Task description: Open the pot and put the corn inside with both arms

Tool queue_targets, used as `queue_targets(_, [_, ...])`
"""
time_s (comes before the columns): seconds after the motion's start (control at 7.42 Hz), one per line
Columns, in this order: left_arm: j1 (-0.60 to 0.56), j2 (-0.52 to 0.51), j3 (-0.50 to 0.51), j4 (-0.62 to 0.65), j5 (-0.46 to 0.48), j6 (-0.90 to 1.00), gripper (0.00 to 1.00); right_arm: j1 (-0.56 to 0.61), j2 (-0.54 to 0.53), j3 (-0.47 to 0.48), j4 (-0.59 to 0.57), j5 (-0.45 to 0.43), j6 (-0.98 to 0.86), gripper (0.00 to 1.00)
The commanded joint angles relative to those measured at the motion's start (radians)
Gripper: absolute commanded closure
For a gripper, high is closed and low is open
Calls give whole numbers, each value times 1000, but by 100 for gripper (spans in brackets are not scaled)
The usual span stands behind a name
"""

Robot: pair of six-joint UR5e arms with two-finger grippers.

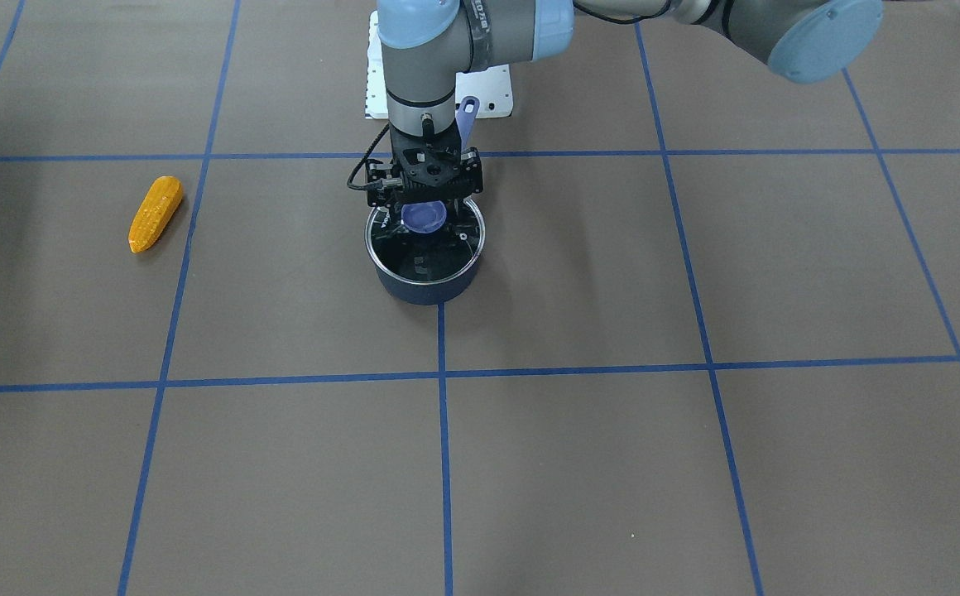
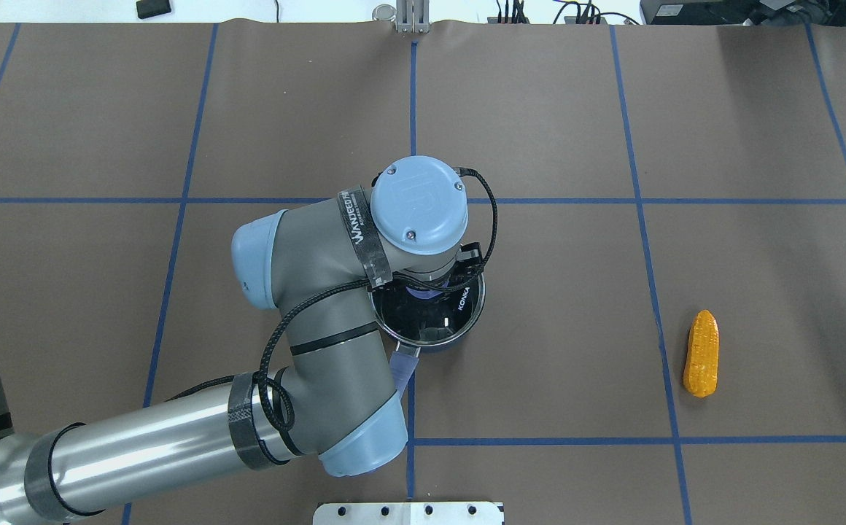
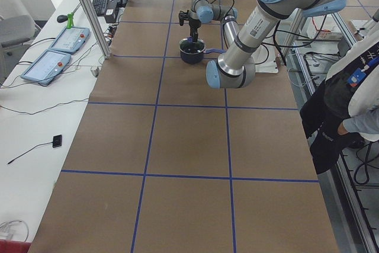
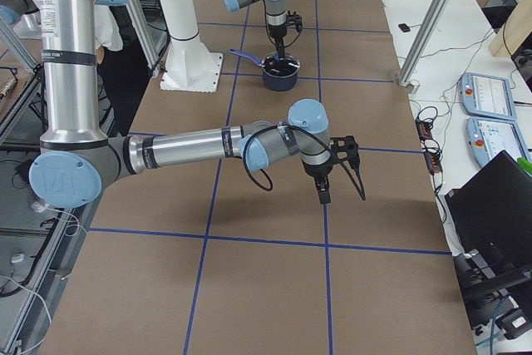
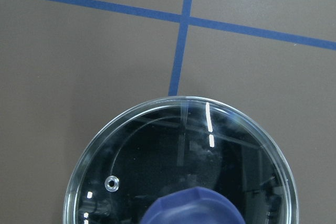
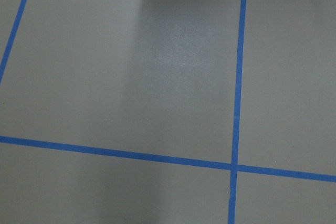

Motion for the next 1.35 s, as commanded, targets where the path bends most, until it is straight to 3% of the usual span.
queue_targets(0.0, [2,0,1,-2,11,3,8,0,1,-3,0,-1,-1,0])
queue_targets(0.27, [10,0,-1,0,33,41,52,0,1,-4,0,-1,-1,0])
queue_targets(0.81, [1,3,-72,24,28,51,58,0,1,-3,0,-1,0,0])
queue_targets(1.08, [-13,53,-256,170,25,136,59,0,1,-3,0,-1,0,0])
queue_targets(1.21, [-45,153,-363,175,23,209,59,0,1,-4,0,-1,0,0])
